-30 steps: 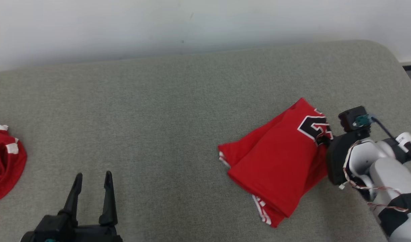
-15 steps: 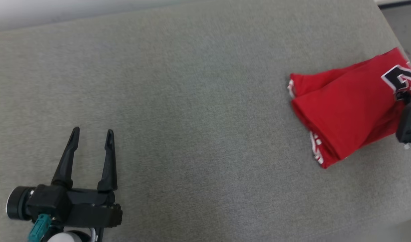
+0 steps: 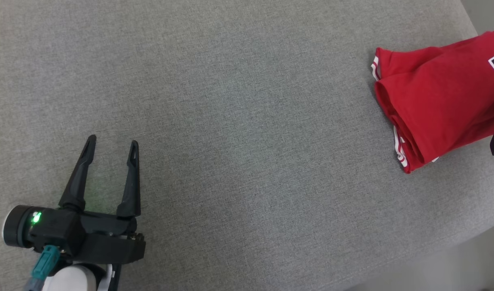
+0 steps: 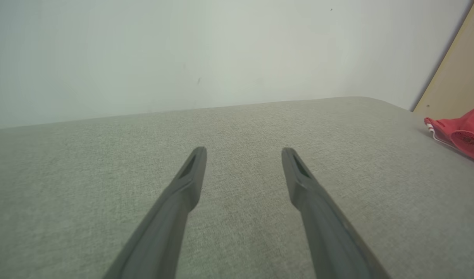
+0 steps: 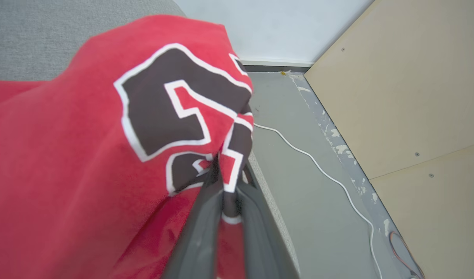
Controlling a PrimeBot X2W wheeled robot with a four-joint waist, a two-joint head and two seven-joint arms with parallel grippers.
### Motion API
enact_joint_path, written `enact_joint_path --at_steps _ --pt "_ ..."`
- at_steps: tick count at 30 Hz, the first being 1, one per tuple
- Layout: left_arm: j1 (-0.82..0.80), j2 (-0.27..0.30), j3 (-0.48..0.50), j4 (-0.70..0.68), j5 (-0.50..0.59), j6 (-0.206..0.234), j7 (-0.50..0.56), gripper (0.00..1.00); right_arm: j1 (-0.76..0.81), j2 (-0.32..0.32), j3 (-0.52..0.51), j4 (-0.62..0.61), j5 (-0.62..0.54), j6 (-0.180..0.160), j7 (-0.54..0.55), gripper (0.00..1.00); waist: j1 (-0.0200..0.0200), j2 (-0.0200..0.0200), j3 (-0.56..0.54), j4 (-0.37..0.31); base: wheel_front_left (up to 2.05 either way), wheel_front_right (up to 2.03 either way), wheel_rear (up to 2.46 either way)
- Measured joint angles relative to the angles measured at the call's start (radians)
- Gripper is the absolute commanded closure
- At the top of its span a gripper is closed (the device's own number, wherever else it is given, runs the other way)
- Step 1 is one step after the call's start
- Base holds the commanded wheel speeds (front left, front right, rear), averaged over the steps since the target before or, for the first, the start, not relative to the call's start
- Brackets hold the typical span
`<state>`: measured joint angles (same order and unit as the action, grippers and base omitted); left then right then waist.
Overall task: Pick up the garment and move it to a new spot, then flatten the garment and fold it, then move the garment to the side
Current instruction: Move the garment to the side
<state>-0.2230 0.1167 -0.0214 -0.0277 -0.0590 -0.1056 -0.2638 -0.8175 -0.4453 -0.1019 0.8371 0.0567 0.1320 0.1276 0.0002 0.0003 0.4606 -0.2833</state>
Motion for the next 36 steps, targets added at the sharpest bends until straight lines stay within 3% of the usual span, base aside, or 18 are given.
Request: enact_joint_path --at_steps 1,2,3,9,14,23,30,36 --pt "-0.001 -0.001 -0.003 0.002 0.0 0.0 0.0 0.0 0.001 0.0 -0.004 0.002 -0.015 0.0 -0.007 0.8 0.0 0.0 0.0 0.0 0.0 0.0 0.0" --pt "-0.002 -0.002 -0.006 0.005 0.0 -0.001 0.0 0.0 0.004 0.002 0.0 0.002 -0.028 0.0 -0.019 0.48 -0.0001 -0.0001 -0.002 0.001 0.0 0.0 0.0" --pt "-0.003 -0.004 -0.007 0.006 -0.002 -0.001 0.0 0.0 0.006 0.004 -0.001 -0.001 -0.044 0.0 -0.035 0.0 -0.0001 -0.0001 -0.006 0.002 0.0 0.0 0.0" --pt "0.009 -0.022 0.012 0.027 -0.035 0.007 0.0 0.0 0.055 0.022 0.032 -0.054 -0.085 0.0 -0.156 0.0 -0.0002 -0.0002 -0.05 0.02 0.0 0.0 0.0" --pt "0.085 -0.04 0.042 0.06 -0.057 0.025 0.0 0.0 0.142 0.059 0.107 -0.12 -0.003 0.0 -0.244 0.0 -0.0003 -0.0002 -0.127 0.041 0.0 0.0 0.0" --pt "0.255 -0.049 0.112 0.083 -0.064 0.053 0.0 0.0 0.379 0.114 0.209 -0.287 0.147 0.0 -0.295 0.0 -0.0006 -0.0005 -0.312 0.082 0.0 0.0 0.0" --pt "0.302 -0.058 0.12 0.083 -0.057 0.066 0.0 0.0 0.546 0.192 0.195 -0.42 0.179 0.0 -0.341 0.0 -0.0006 -0.0005 -0.437 0.119 0.0 0.0 0.0" --pt "0.335 -0.063 0.119 0.091 -0.05 0.079 0.0 0.0 0.656 0.275 0.163 -0.497 0.131 0.0 -0.372 0.0 -0.0006 -0.0005 -0.505 0.159 0.0 0.0 0.0"
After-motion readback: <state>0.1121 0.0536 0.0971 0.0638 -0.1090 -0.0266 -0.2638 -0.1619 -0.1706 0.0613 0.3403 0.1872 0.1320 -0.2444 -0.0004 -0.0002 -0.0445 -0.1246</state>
